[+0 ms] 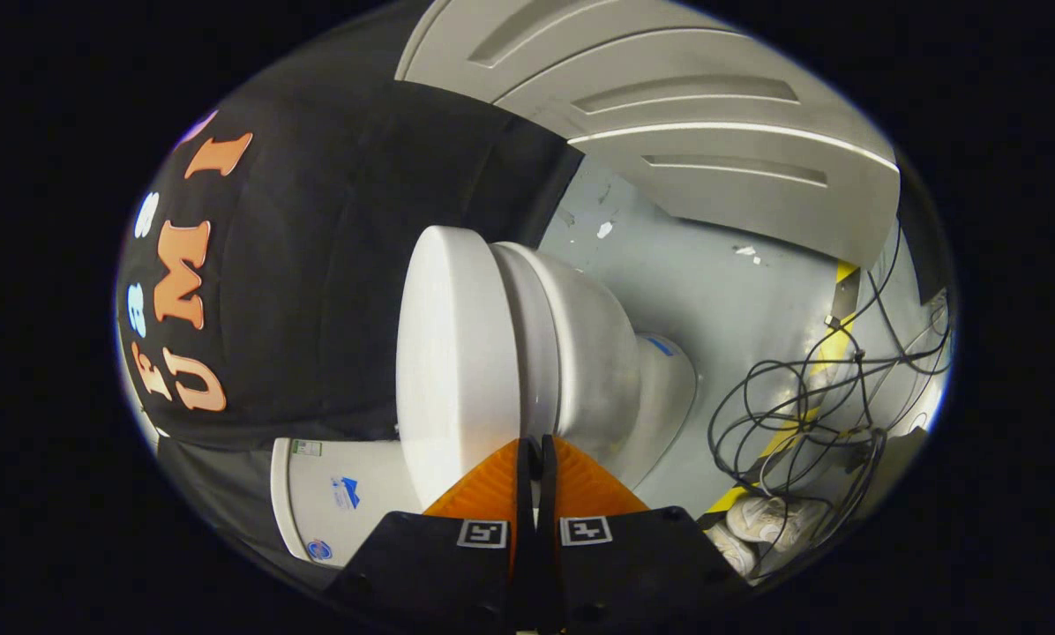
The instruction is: Open the toilet lid.
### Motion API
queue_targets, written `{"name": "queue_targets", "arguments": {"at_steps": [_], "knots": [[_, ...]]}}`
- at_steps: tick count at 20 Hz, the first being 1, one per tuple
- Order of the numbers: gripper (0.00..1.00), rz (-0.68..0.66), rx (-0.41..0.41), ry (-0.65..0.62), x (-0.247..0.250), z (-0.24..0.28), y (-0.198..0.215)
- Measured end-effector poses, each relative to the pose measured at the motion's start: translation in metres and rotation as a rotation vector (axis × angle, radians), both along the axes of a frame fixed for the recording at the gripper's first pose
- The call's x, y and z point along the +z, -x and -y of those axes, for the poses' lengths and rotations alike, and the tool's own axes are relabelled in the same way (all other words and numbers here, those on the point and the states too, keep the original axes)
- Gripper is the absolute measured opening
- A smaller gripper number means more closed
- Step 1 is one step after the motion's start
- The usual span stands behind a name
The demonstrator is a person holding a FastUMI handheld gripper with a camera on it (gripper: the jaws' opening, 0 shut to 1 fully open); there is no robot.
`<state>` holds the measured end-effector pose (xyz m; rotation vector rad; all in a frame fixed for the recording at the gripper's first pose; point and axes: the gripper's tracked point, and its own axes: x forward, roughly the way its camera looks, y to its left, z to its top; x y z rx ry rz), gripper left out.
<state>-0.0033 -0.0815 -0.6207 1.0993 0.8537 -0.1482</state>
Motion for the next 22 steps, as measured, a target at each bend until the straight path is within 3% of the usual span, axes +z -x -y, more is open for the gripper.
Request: {"name": "queue_targets", "arguments": {"at_steps": [5, 13, 22], "knots": [[0.08, 0.027, -0.040, -0.036, 0.021, -0.005, -0.002], [0.08, 0.128, 0.094, 0.113, 0.094, -0.027, -0.013], [0.08, 0.264, 0.174, 0.306, 0.177, -0.085, -0.021]]}}
